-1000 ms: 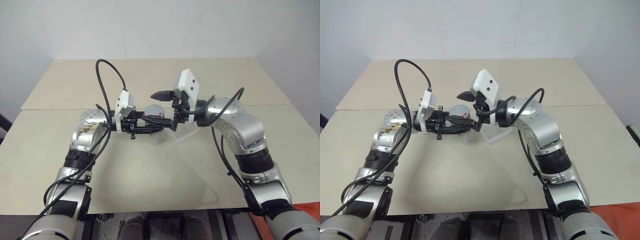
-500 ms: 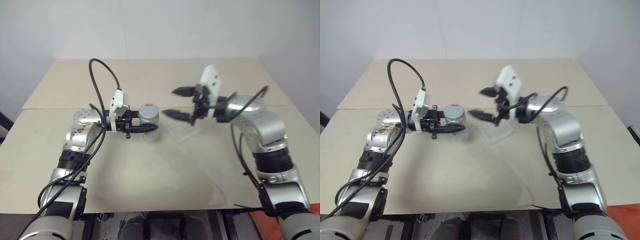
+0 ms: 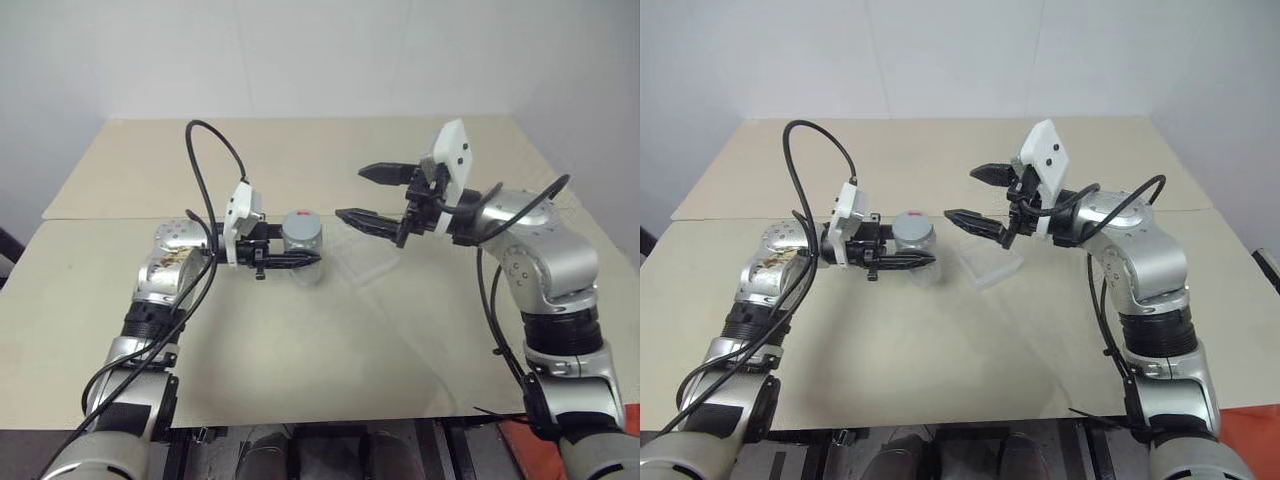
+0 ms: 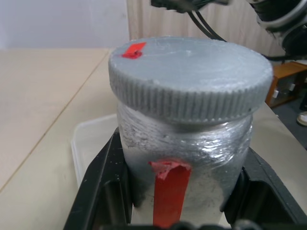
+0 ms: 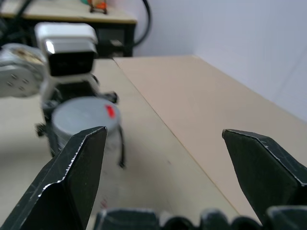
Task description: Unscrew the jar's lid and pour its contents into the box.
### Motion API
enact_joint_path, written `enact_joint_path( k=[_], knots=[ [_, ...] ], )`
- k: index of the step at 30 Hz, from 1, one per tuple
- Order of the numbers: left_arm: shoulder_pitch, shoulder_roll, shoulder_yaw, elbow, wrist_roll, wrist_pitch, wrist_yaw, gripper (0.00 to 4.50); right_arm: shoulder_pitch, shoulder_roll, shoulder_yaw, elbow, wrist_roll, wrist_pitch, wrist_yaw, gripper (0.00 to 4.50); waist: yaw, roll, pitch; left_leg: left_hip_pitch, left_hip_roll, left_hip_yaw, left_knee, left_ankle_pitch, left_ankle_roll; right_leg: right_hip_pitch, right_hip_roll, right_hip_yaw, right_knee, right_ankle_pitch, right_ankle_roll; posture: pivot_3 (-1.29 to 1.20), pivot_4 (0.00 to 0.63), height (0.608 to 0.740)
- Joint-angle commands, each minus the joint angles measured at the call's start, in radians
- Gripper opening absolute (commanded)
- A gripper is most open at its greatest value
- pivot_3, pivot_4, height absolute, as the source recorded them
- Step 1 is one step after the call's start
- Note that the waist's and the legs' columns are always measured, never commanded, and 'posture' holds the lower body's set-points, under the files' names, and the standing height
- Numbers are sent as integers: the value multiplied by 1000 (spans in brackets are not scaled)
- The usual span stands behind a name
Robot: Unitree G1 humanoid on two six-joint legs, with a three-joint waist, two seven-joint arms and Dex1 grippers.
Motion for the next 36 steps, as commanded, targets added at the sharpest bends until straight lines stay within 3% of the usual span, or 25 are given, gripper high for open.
enact_joint_path(
  k=[1, 8, 16, 36],
  knots=[
    [-38, -16, 3, 12, 3, -26, 4, 1935, -47, 42, 29, -59, 26, 19, -13, 4474, -1, 0, 0, 0, 0, 0, 0, 0, 0, 0, 0, 0, 0, 0, 0, 0, 150, 740],
    [-44, -22, 4, 18, 6, -31, -5, 1935, -80, 123, 119, -34, -28, 6, -43, 4474, -1, 0, 0, 0, 0, 0, 0, 0, 0, 0, 0, 0, 0, 0, 0, 0, 150, 740],
    [-34, -8, 9, 3, 1, -25, -9, 1935, -113, 150, 130, 55, -93, -19, -53, 4474, 0, 0, 0, 0, 0, 0, 0, 0, 0, 0, 0, 0, 0, 0, 0, 0, 150, 740],
    [-14, 7, 12, -20, -10, -19, -10, 1935, -46, 26, 79, 49, -109, -18, -26, 4474, -1, 0, 0, 0, 0, 0, 0, 0, 0, 0, 0, 0, 0, 0, 0, 0, 150, 740]
  ],
)
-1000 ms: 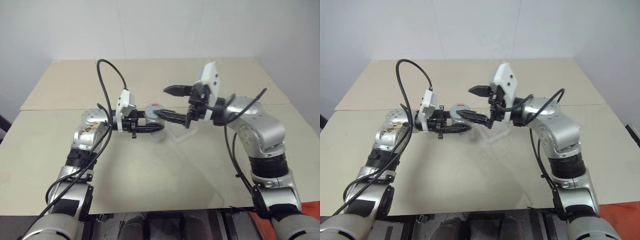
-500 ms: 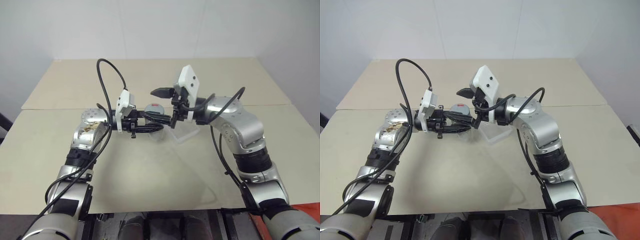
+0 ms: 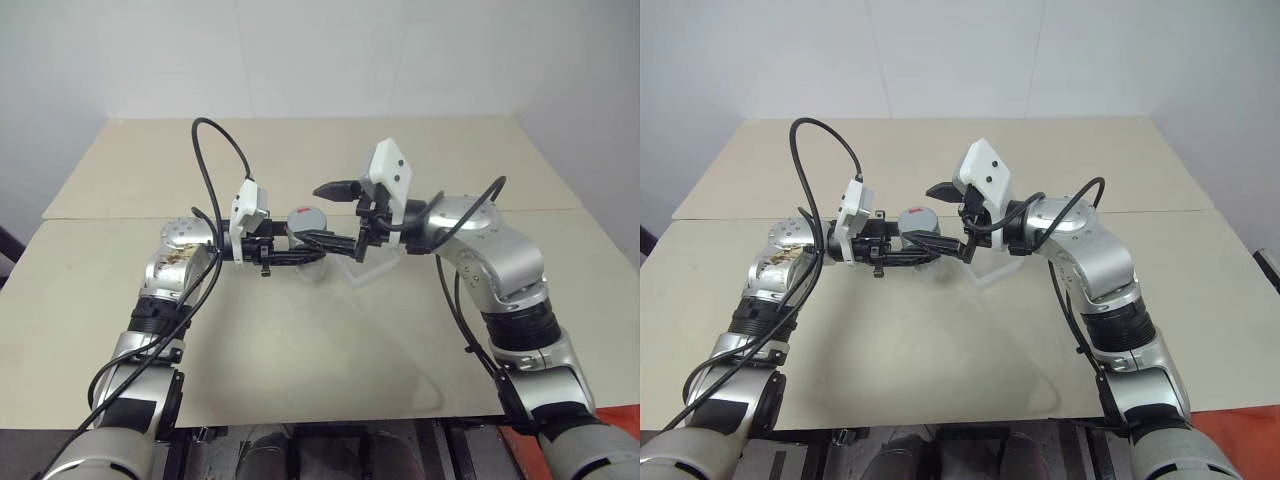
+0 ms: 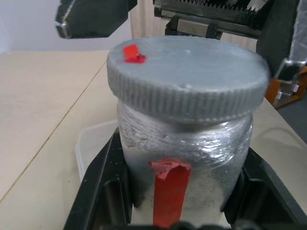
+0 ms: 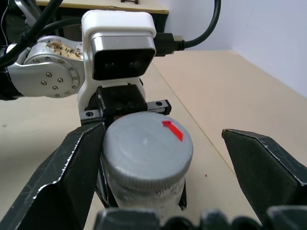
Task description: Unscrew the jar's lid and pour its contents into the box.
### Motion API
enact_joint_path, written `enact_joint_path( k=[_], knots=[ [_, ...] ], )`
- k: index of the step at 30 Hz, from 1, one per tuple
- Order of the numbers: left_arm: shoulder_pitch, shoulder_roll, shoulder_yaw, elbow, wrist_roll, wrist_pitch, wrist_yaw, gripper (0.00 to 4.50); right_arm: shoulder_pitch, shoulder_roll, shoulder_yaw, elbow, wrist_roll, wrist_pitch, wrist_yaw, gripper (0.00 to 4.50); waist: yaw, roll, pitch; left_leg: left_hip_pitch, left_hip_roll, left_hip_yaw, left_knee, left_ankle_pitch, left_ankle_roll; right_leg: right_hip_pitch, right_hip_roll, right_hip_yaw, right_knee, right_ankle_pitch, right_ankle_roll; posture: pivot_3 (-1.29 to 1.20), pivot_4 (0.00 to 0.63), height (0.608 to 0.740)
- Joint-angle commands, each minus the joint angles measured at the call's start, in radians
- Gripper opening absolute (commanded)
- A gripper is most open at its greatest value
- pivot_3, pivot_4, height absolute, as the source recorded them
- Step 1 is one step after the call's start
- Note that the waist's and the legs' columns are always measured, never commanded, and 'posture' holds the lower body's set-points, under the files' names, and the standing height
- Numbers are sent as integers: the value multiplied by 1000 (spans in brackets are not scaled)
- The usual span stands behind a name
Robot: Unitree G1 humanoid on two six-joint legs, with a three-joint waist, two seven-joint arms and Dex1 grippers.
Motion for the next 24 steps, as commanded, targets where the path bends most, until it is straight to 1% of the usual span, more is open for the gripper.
enact_joint_path(
  k=[1, 15, 21, 24],
  knots=[
    [-3, 18, 18, -44, -22, -2, -22, 1935, 10, -44, -65, 16, -20, -12, -21, 4474, 0, 0, 0, 0, 0, 0, 0, 0, 0, 0, 0, 0, 0, 0, 0, 0, 150, 740],
    [3, 35, 20, -52, -26, 8, -32, 1935, 30, -94, -117, 25, -6, -23, -23, 4474, -1, 0, 0, 0, 0, 0, 0, 0, 0, 0, 0, 0, 0, 0, 0, 0, 150, 740],
    [-4, 25, 15, -42, -22, 4, -25, 1935, 32, -81, -161, -75, 99, 13, 12, 4474, 1, 0, 0, 0, 0, 0, 0, 0, 0, 0, 0, 0, 0, 0, 0, 0, 150, 740],
    [-10, 16, 11, -37, -21, 2, -23, 1935, 26, -62, -138, -109, 116, 27, 7, 4474, 1, 0, 0, 0, 0, 0, 0, 0, 0, 0, 0, 0, 0, 0, 0, 0, 150, 740]
  ],
)
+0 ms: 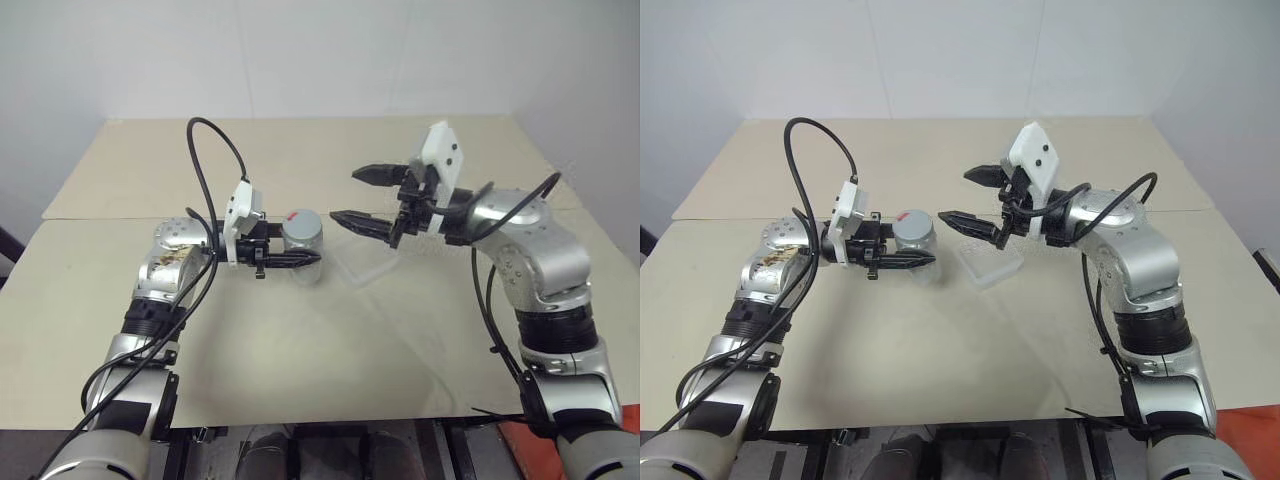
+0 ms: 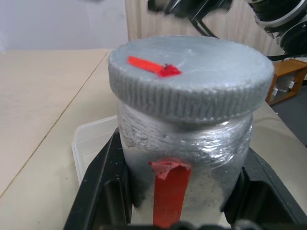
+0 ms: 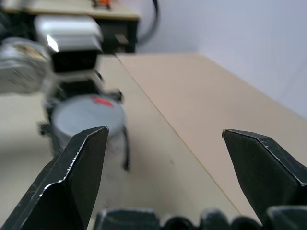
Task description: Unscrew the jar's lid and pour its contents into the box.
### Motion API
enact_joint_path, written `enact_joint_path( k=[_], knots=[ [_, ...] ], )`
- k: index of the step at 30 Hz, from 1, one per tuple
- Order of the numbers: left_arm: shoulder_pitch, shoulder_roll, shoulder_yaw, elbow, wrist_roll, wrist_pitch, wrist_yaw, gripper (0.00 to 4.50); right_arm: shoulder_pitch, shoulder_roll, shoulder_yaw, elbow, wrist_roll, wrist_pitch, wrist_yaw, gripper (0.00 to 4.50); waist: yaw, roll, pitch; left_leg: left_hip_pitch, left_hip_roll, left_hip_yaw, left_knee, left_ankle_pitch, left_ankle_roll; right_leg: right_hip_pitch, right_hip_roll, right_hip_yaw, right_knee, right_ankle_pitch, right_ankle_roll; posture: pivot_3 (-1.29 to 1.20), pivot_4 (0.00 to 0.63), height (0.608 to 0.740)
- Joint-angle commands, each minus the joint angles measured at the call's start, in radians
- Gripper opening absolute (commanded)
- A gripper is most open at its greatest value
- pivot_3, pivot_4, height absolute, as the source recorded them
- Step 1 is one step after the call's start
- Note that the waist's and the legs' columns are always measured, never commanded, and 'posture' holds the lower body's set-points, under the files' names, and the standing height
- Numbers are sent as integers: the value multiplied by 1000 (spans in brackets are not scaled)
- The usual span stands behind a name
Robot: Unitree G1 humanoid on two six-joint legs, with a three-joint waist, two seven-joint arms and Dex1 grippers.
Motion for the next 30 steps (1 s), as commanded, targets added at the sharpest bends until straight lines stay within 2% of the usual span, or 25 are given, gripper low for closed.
enact_joint_path(
  k=[1, 7, 15, 30],
  knots=[
    [-25, -8, 9, -14, -11, -2, 2, 1935, -15, 20, 5, -65, 32, 16, -6, 4474, 0, 0, 0, 0, 0, 0, 0, 0, 0, 0, 0, 0, 0, 0, 0, 0, 150, 740],
    [-34, -15, 8, -8, -9, -3, -5, 1935, -31, 90, 115, -20, -50, -8, -35, 4474, -2, 0, 0, 0, 0, 0, 0, 0, 0, 0, 0, 0, 0, 0, 0, 0, 150, 740],
    [-32, -13, 10, -14, -11, 1, -6, 1935, -66, 132, 131, 26, -88, -14, -49, 4474, 0, 0, 0, 0, 0, 0, 0, 0, 0, 0, 0, 0, 0, 0, 0, 0, 150, 740],
    [-27, -4, 12, -21, -12, 2, -9, 1935, -27, 59, 79, 26, -89, -21, -17, 4474, 0, 0, 0, 0, 0, 0, 0, 0, 0, 0, 0, 0, 0, 0, 0, 0, 150, 740]
  ],
)
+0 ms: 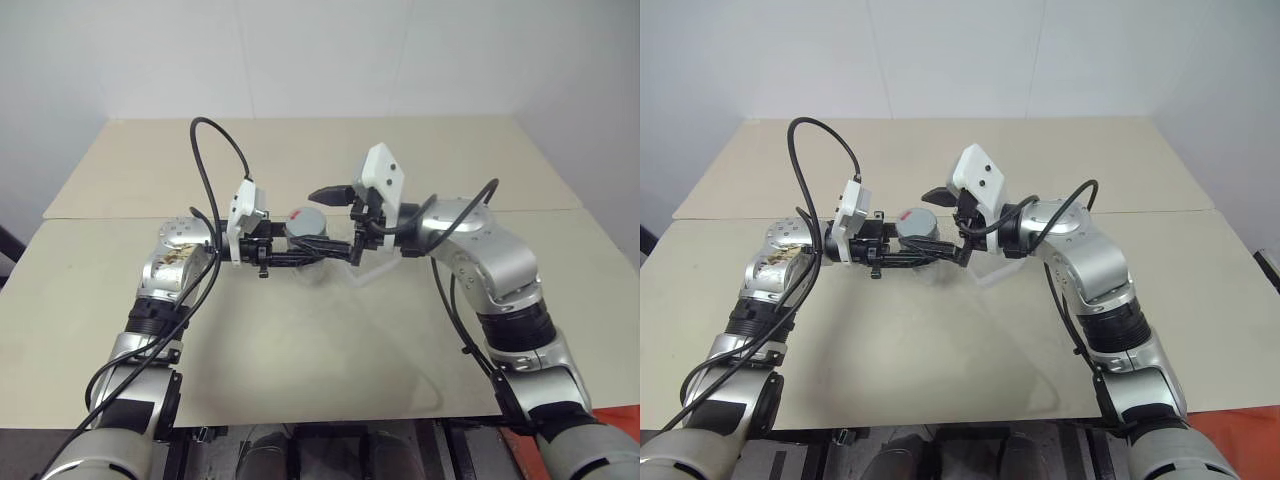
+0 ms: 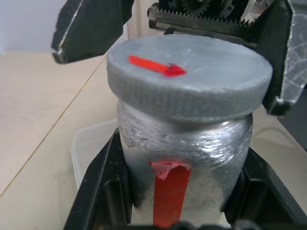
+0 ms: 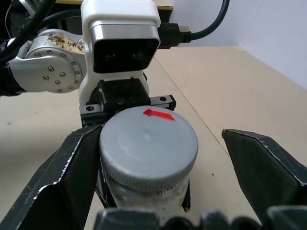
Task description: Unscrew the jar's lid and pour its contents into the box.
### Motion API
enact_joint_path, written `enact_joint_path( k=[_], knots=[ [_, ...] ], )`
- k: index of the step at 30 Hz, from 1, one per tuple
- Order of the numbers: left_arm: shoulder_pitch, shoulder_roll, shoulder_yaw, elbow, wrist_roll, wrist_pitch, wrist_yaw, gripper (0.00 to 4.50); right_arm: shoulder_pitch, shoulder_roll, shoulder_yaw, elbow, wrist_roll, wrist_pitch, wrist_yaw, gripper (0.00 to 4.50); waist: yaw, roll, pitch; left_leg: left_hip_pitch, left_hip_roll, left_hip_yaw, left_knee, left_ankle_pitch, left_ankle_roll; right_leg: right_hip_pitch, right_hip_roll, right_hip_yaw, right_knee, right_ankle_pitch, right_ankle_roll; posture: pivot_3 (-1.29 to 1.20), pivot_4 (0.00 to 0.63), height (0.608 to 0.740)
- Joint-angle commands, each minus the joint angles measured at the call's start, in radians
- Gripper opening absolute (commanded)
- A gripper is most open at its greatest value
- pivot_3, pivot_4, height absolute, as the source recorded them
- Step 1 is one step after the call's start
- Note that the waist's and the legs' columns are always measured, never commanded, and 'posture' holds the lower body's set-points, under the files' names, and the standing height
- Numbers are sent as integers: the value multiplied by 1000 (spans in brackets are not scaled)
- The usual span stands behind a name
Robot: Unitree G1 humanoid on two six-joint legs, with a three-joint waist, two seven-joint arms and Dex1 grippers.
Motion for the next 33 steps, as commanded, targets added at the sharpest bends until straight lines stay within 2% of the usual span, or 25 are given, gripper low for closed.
enact_joint_path(
  k=[1, 23, 28, 33],
  knots=[
    [-19, 9, 12, -26, -13, -10, -16, 1935, 9, -32, -66, -19, 4, -22, -6, 4474, 0, 0, 0, 0, 0, 0, 0, 0, 0, 0, 0, 0, 0, 0, 0, 0, 150, 740],
    [-17, 17, 14, -20, -8, -12, -26, 1935, 82, -122, -114, -84, 67, -31, 58, 4474, 1, 0, 0, 0, 0, 0, 0, 0, 0, 0, 0, 0, 0, 0, 0, 0, 150, 740],
    [-24, 7, 9, -8, -1, -20, -20, 1935, 68, -98, -124, -144, 133, 26, 53, 4474, 1, 0, 0, 0, 0, 0, 0, 0, 0, 0, 0, 0, 0, 0, 0, 0, 150, 740],
    [-25, 0, 6, -8, -1, -22, -21, 1935, 31, -67, -90, -153, 124, 72, 7, 4474, 1, 0, 0, 0, 0, 0, 0, 0, 0, 0, 0, 0, 0, 0, 0, 0, 150, 740]
  ],
)
